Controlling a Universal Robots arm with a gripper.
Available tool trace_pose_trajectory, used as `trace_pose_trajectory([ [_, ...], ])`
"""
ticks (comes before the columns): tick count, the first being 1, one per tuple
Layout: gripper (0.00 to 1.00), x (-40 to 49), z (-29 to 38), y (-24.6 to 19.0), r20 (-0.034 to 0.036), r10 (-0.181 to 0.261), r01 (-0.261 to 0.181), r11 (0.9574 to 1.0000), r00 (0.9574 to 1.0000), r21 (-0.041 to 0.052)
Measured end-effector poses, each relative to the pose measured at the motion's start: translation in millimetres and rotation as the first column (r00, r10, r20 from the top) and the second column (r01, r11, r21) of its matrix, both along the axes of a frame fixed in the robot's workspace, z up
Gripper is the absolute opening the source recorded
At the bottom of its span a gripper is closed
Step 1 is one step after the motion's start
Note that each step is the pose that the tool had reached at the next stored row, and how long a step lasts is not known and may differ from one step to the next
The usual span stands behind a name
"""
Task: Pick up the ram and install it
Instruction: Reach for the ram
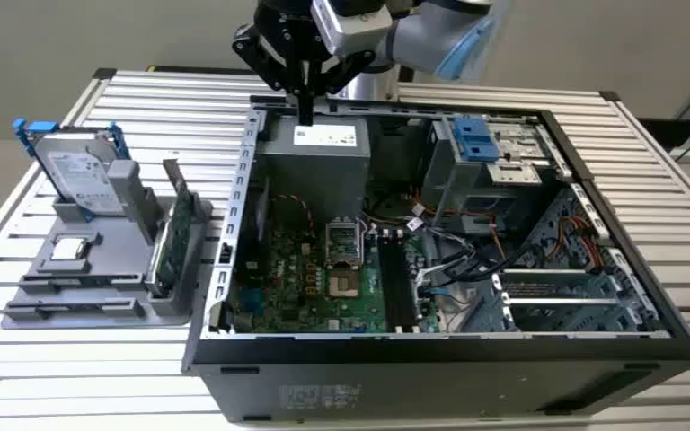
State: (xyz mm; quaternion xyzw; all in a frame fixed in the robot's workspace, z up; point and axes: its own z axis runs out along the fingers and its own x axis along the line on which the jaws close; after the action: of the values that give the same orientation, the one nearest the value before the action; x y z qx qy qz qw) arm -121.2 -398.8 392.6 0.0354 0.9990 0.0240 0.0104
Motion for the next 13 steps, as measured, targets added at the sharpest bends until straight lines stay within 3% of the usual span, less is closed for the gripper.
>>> trace_pose_trajectory([
  [13, 0.0, -4.9, 0.0, 0.0, 0.0, 0.0, 0.0, 1.0, 1.0, -0.0001],
])
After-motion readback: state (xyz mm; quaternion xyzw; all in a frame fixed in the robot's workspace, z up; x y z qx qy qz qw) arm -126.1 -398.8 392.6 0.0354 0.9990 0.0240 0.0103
